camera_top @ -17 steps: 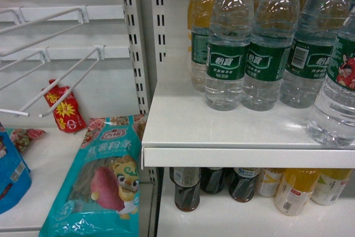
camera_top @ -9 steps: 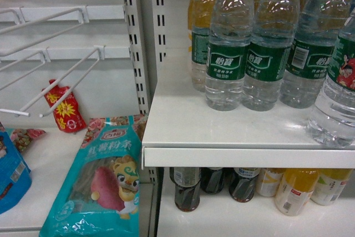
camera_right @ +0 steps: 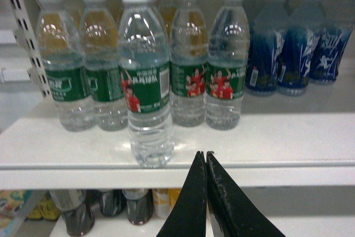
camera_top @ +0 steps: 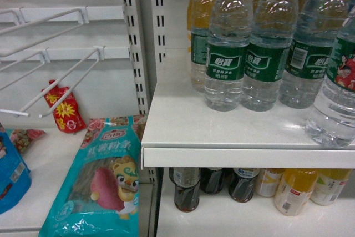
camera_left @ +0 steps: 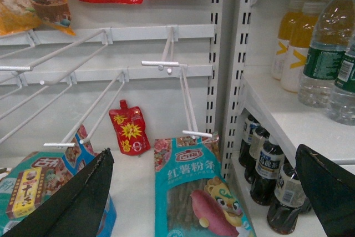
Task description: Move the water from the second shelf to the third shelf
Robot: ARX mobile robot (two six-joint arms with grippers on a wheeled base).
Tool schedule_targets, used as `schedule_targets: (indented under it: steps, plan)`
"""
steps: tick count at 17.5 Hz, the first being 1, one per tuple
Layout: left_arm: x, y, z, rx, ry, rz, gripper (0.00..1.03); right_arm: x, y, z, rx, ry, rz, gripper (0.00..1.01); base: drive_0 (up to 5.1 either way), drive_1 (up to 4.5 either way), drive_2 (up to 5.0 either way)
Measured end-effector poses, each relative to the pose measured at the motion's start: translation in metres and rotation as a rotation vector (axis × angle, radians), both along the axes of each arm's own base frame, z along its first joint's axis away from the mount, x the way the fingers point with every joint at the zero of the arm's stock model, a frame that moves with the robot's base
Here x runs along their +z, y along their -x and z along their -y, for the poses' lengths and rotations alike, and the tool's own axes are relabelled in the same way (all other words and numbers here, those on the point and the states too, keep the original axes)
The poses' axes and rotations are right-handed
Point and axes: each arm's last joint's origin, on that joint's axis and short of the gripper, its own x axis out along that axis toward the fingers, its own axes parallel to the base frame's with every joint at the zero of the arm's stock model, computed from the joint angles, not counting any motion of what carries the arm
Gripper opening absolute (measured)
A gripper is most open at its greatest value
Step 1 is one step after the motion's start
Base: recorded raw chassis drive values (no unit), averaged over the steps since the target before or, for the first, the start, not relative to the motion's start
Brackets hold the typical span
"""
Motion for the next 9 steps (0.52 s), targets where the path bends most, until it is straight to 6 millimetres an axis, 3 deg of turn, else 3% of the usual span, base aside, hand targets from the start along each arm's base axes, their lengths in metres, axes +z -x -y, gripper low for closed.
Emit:
schedule_targets:
  steps: [6, 9]
  plan:
    - [0.0000, 0.0000, 0.0000, 0.000, 0.000, 0.000, 0.98, 0.0001, 0.0000, 0.0000, 0.000, 0.000, 0.001, 0.02, 0.0, 0.00, 0.0]
    - [0.0000, 0.0000, 0.0000, 0.000, 0.000, 0.000, 0.98, 0.0001, 0.0000, 0.0000, 0.000, 0.000, 0.001, 0.22, 0.0, 0.00, 0.0]
